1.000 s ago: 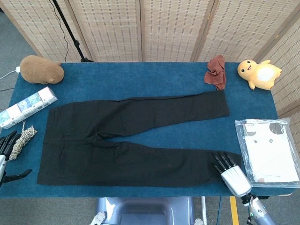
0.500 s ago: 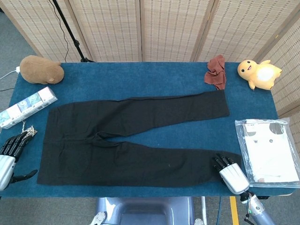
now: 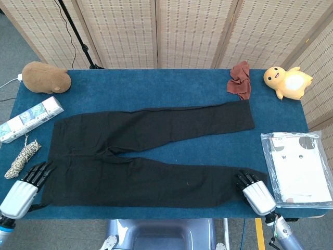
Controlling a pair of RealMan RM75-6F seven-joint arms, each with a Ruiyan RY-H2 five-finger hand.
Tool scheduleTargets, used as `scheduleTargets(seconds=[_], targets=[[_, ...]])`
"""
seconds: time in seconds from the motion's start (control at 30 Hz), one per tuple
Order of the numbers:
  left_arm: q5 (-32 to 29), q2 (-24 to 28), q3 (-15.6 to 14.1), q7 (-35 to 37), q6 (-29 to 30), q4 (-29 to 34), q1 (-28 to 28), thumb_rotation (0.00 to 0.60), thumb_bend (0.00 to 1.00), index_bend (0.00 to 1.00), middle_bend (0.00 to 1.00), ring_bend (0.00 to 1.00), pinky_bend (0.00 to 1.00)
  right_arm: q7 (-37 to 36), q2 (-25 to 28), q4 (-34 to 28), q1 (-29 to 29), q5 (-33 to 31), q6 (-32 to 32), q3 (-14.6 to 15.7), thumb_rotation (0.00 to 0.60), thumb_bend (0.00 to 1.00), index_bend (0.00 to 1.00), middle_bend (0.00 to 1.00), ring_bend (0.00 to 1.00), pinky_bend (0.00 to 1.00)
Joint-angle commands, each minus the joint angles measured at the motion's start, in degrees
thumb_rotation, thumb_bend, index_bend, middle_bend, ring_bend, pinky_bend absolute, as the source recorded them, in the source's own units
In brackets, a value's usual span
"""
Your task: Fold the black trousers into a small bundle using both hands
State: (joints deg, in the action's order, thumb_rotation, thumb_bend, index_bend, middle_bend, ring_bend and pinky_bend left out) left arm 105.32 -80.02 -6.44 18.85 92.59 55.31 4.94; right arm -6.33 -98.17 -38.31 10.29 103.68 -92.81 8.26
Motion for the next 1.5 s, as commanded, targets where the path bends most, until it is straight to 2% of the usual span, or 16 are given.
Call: scheduleTargets(seconds=[0.03, 0.2, 0.53, 0.7, 1.23, 1.33, 1.5], targets=[[1.64, -3.68, -2.27, 1.06, -0.99, -4.13, 0.13, 0.6, 0.0, 0.0, 0.04, 0.02, 0.13, 0.06, 0.09, -0.18, -0.03, -0.15, 0.05, -0.05, 0.6, 0.51, 0.59, 0.3, 0.2, 0.35], [2.23, -7.11, -3.83, 0.96, -1.72, -9.1, -0.15, 0.6, 0.0, 0.0, 0.04, 0.02, 0.13, -0.24, 0.25, -0.42, -0.05, -0.43, 0.21, -0.12, 0.6, 0.51, 0.59, 0.3, 0.2, 0.35], [2.87, -10.04, -5.71, 3.64, -0.21, -17.2, -0.24, 0.6, 0.0, 0.0, 0.05, 0.02, 0.13, -0.55, 0.23, -0.23, -0.09, -0.8, 0.57, -0.15, 0.6, 0.51, 0.59, 0.3, 0.2, 0.35], [1.42, -12.6, -5.63, 5.64, -0.83, -22.48, -0.63, 0.6, 0.0, 0.0, 0.05, 0.02, 0.13, -0.61, 0.11, -0.1, -0.02, -0.85, 0.66, -0.14, 0.6, 0.51, 0.59, 0.3, 0.2, 0.35], [-0.98, -14.68, -5.42, 8.37, -1.1, -26.57, -0.43, 0.6, 0.01, 0.0, 0.05, 0.02, 0.13, -1.24, 0.22, 0.14, -0.08, -1.16, 0.37, -0.27, 0.6, 0.51, 0.59, 0.3, 0.21, 0.36], [-1.2, -14.9, -5.62, 8.28, -1.73, -26.86, -0.41, 0.6, 0.06, 0.0, 0.05, 0.02, 0.13, -1.31, 0.23, 0.13, -0.07, -1.16, 0.33, -0.27, 0.6, 0.51, 0.59, 0.3, 0.21, 0.36], [-2.01, -15.23, -5.42, 8.48, -2.68, -27.41, -0.27, 0.6, 0.25, 0.0, 0.05, 0.02, 0.13, -1.32, 0.24, 0.03, -0.02, -1.22, 0.38, -0.31, 0.6, 0.51, 0.59, 0.3, 0.21, 0.36]])
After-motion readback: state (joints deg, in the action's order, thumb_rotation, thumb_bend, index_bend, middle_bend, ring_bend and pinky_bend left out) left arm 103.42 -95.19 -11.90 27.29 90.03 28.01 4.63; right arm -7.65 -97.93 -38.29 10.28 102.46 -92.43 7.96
